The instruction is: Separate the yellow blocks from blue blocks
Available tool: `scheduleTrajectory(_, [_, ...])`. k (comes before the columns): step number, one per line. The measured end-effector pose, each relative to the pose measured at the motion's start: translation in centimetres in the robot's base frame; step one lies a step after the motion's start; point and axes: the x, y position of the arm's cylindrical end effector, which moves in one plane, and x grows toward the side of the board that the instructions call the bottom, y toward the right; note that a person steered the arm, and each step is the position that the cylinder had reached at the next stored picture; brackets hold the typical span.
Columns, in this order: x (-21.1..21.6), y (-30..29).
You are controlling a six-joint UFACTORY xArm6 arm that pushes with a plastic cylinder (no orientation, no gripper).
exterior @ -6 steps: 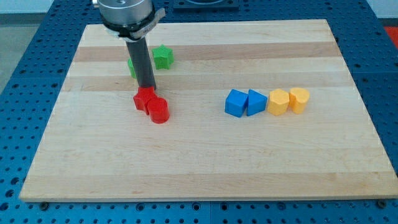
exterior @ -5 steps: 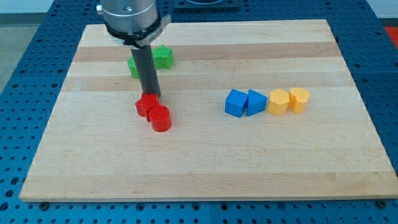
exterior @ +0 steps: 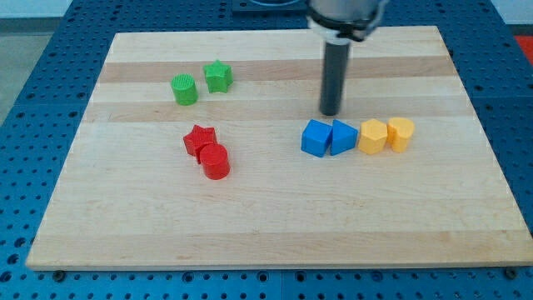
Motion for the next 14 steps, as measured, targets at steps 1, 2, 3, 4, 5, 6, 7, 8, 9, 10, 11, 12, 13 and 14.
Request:
scheduleTrajectory(1, [2.5, 0.5])
scheduleTrajectory(2, [4.2, 0.5])
scheduleTrajectory(3, [5.1, 0.5])
scheduleTrajectory(4, [6.5, 0.5])
scheduleTrajectory(5, [7.6, 1.5])
scheduleTrajectory(6, [7.6, 5.1])
scheduleTrajectory(7, [7.6, 8.8])
scheduleTrajectory(8, [7.6, 9.1])
scheduleTrajectory(9, [7.9, 8.5])
scheduleTrajectory(10, [10.6, 8.0])
scheduleTrajectory(11, [14.2, 8.9])
scheduleTrajectory(12, [14.2, 12.2])
scheduleTrajectory(13, [13.1, 12.5])
scheduleTrajectory(14, [12.1, 12.5])
